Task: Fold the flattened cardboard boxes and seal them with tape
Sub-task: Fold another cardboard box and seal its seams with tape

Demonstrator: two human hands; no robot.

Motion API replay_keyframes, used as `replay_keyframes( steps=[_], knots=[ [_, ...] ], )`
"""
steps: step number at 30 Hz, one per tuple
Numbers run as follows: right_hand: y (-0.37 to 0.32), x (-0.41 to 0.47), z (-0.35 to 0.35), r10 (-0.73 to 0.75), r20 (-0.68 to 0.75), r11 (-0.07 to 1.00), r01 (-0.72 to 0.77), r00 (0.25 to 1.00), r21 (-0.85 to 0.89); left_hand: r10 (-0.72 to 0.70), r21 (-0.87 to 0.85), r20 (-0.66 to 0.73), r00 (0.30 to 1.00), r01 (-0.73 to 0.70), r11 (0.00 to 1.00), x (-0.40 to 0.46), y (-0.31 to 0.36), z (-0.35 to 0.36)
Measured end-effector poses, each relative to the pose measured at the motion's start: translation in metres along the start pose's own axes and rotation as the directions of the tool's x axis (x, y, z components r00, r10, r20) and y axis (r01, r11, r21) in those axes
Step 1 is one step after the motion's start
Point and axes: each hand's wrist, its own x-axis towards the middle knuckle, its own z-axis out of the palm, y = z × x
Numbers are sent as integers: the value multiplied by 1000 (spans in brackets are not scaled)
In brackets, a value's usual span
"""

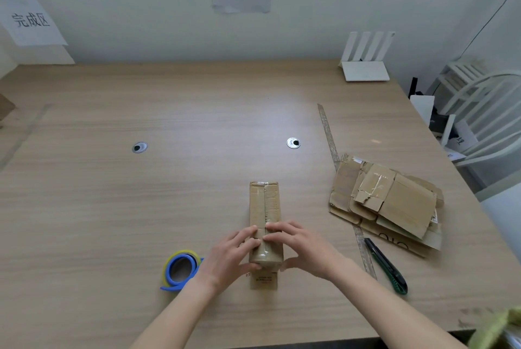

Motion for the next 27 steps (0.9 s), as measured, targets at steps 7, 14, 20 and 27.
replay_keyframes(
  steps=[7,14,20,27],
  knots=[
    [2,11,-3,-62,3,994,62,998,-94,-43,-26,34,999,44,999,2,3,4],
    [0,11,-9,-52,19,997,54,998,-59,-113,-69,154,982,125,990,4,8,-8],
    [-7,8,-8,27,-59,998,-24,998,58,-202,-99,106,974,213,972,2,13,-8],
    [-15,-4,-6,146,-174,975,-112,974,189,-322,-128,120,939,336,933,6,24,-16]
  ],
)
